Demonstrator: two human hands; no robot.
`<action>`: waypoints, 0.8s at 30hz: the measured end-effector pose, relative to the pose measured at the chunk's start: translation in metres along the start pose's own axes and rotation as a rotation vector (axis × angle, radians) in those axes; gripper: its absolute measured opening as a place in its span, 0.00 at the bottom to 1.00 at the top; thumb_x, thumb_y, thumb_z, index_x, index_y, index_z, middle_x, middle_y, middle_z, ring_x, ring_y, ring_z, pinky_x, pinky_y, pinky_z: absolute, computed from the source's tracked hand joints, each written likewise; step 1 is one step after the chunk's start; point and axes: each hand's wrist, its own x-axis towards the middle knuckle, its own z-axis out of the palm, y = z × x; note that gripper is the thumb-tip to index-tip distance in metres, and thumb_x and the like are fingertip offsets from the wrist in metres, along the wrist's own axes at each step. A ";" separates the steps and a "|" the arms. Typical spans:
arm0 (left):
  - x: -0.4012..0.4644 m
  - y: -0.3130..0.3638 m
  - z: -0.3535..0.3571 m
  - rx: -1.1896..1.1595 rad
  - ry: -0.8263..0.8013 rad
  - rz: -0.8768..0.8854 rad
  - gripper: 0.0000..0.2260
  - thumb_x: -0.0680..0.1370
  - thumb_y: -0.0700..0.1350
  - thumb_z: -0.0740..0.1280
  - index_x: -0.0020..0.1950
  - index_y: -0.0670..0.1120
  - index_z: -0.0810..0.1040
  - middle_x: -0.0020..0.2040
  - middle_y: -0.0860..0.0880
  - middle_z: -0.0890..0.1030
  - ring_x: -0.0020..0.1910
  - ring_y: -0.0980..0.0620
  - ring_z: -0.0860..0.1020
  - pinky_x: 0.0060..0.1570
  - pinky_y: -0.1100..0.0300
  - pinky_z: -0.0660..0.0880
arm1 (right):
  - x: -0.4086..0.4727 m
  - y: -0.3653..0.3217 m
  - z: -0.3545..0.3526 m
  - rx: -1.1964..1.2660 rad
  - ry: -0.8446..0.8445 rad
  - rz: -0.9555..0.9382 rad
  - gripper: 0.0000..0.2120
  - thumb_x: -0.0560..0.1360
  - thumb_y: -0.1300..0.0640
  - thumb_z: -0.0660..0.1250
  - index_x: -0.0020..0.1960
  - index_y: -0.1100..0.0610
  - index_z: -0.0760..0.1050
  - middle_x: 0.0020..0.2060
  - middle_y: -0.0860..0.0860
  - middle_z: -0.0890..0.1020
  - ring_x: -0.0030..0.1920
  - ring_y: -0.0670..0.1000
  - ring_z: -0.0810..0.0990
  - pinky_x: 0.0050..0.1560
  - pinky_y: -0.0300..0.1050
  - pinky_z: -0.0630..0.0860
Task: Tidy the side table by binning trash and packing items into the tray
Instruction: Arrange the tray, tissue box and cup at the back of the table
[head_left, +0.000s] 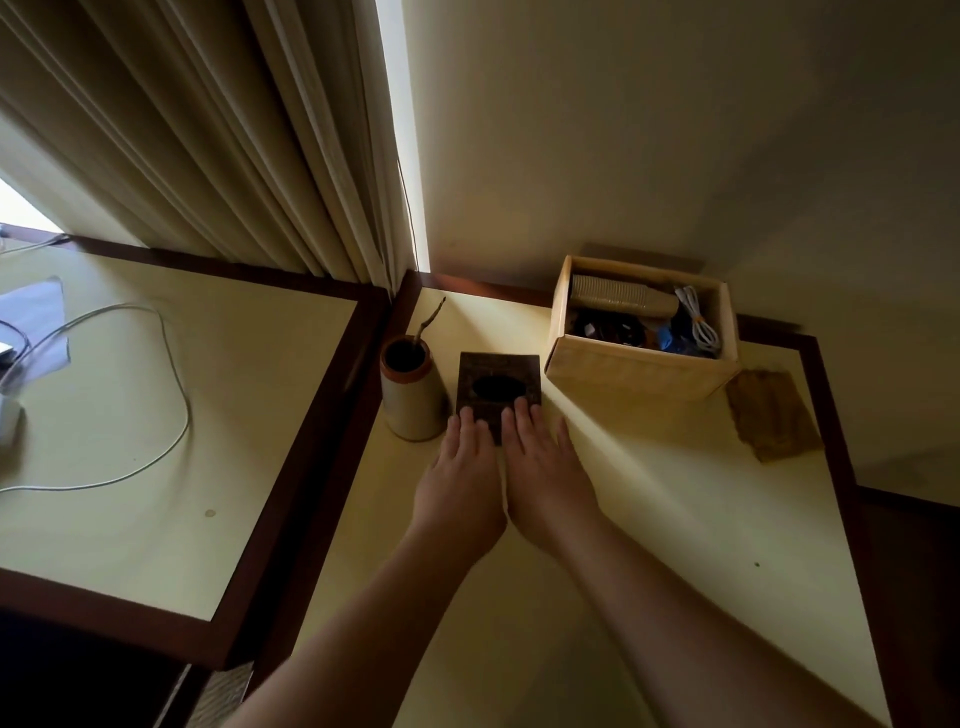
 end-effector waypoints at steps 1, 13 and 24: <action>0.017 0.000 0.000 0.054 -0.004 0.017 0.37 0.82 0.46 0.64 0.83 0.38 0.45 0.83 0.34 0.46 0.83 0.39 0.44 0.81 0.45 0.51 | 0.014 0.003 -0.003 -0.017 -0.004 -0.008 0.39 0.84 0.54 0.58 0.83 0.61 0.35 0.82 0.60 0.38 0.82 0.59 0.37 0.81 0.58 0.37; 0.132 -0.001 -0.040 0.375 -0.073 0.160 0.35 0.83 0.42 0.60 0.82 0.34 0.43 0.79 0.31 0.59 0.81 0.30 0.51 0.80 0.40 0.51 | 0.113 0.028 -0.028 -0.325 -0.011 0.049 0.40 0.85 0.46 0.55 0.82 0.66 0.36 0.82 0.65 0.43 0.83 0.62 0.44 0.80 0.55 0.38; 0.139 -0.005 -0.035 0.221 -0.018 0.052 0.38 0.81 0.47 0.61 0.83 0.37 0.44 0.81 0.30 0.51 0.82 0.32 0.44 0.81 0.42 0.47 | 0.130 0.031 -0.030 -0.248 0.028 0.061 0.37 0.85 0.51 0.55 0.82 0.64 0.37 0.82 0.63 0.42 0.83 0.60 0.41 0.80 0.53 0.37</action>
